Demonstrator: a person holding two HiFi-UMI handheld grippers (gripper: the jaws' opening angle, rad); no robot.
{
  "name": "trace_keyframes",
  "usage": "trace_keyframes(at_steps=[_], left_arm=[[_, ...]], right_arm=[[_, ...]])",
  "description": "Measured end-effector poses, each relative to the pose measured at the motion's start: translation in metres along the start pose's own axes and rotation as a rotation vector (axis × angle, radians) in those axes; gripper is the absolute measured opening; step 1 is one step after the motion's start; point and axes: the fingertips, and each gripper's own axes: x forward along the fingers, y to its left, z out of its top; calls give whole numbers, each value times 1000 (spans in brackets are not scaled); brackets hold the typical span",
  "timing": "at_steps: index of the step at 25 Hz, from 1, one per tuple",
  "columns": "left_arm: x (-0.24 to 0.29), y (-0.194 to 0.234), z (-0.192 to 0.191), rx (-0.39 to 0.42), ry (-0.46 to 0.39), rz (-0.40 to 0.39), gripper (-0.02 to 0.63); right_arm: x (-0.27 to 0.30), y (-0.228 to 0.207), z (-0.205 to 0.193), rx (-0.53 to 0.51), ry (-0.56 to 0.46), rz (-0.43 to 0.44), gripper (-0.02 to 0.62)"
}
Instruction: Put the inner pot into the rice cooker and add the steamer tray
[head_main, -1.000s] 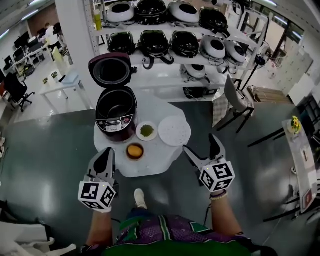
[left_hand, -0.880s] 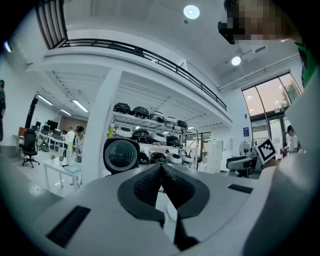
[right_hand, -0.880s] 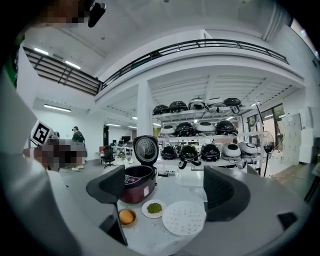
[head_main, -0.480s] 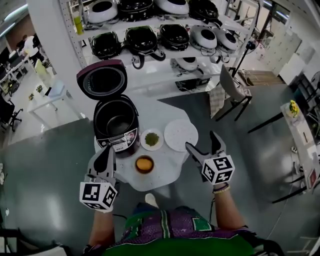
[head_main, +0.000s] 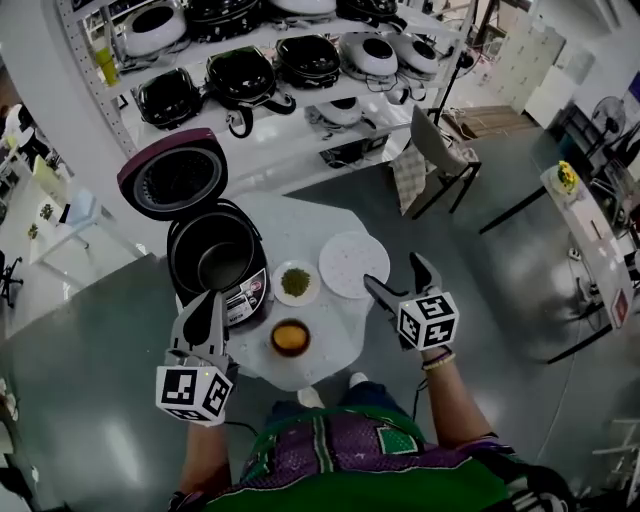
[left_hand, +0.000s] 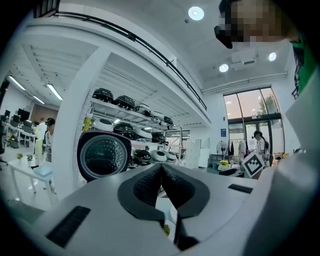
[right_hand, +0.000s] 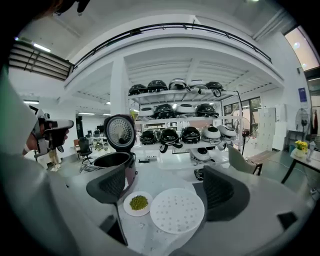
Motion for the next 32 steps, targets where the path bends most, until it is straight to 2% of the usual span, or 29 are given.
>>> trace_keyframes(at_steps=[8,17,24,29,32], left_arm=[[25,-5,-18,-25,43,-31,21],[41,-26,-21,-6,75,17,21],[64,-38,-18,-7,94,72,21],[82,-46,-30,-3,112,106,21],[94,-47,-37,-12,118,128,21]], right_arm=[[32,-35,-35,17,60,-63,446],[79,-80,-90,59,145,-23,406],[119,-102,-122,63,235,45,399],[148,-128,-148,160,276,50,396],[165,-142,-160,172,293,47,391]])
